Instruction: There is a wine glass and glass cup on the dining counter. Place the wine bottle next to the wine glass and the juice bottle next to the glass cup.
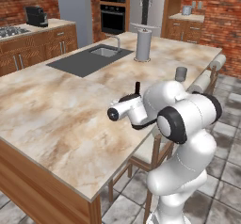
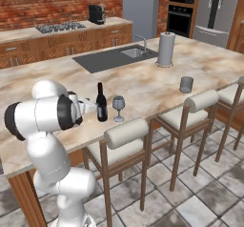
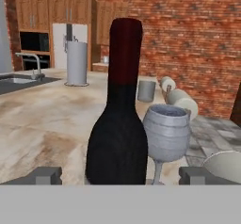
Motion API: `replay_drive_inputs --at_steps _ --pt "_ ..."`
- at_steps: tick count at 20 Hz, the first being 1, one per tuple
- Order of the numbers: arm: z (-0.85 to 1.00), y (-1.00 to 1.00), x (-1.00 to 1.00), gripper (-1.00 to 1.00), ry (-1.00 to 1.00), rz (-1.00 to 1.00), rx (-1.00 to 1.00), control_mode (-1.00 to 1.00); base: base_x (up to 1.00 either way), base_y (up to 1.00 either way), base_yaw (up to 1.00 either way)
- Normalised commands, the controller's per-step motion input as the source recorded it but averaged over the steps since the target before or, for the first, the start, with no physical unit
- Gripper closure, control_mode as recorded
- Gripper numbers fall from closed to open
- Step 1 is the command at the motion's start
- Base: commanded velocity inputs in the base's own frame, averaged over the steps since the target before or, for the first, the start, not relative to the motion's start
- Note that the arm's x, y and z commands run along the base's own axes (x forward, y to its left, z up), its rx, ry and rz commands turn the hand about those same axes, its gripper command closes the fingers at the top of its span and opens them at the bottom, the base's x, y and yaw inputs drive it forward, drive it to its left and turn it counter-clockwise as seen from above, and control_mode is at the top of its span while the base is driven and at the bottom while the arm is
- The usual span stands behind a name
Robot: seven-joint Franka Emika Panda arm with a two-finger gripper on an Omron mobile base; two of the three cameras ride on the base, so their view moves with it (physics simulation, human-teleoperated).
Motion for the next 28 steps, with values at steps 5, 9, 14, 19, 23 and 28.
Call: replay_drive_inputs --at_steps 5,9,14,19,23,28 --pt "-0.07 0.14 -0.45 -1.0 -0.04 -0.07 0.09 -1.0 0.0 0.0 0.0" --pt "0.14 0.12 -0.55 -1.0 -0.04 -0.01 0.02 -1.0 0.0 0.0 0.0" --pt "0.31 0.12 -0.58 -1.0 0.0 0.0 0.0 -1.0 0.0 0.0 0.0" --pt "0.33 0.11 -0.64 -1.0 0.0 0.03 0.0 -1.0 0.0 0.0 0.0" --pt "0.43 0.07 -0.65 -1.0 0.0 0.13 0.0 -1.0 0.0 0.0 0.0" --pt "0.57 0.05 -0.57 -1.0 0.11 0.2 0.0 -1.0 0.0 0.0 0.0"
